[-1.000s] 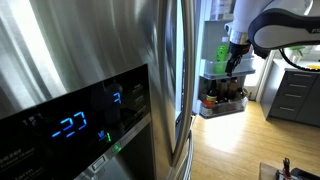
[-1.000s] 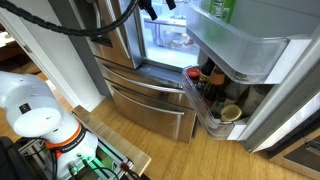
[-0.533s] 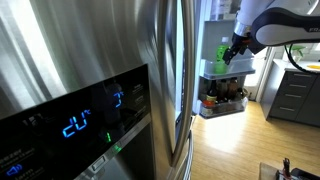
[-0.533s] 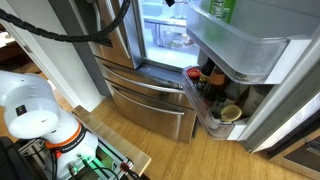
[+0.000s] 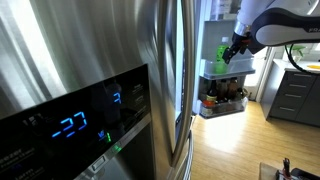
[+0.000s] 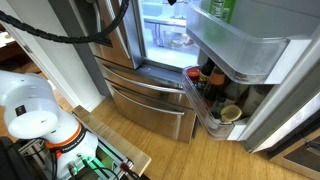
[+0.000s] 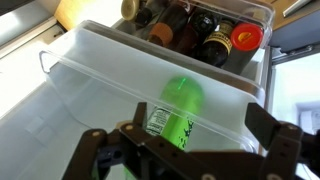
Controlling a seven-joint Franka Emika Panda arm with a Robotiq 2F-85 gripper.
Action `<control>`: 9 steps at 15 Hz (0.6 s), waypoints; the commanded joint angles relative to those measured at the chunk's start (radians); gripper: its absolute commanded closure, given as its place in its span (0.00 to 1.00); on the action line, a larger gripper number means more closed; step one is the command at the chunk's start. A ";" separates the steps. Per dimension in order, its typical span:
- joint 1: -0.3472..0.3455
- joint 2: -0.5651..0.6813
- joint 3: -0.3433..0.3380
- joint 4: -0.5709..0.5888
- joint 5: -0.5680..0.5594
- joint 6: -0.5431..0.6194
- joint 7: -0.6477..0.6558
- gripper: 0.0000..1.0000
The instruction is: Take the green bottle from the refrigerator door and place it in front of the vegetable drawer
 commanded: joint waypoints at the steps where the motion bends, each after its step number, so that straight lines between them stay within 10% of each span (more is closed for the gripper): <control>1: -0.011 0.002 -0.011 0.008 -0.009 -0.004 -0.007 0.00; 9: -0.031 0.001 -0.051 -0.006 -0.008 0.129 0.015 0.00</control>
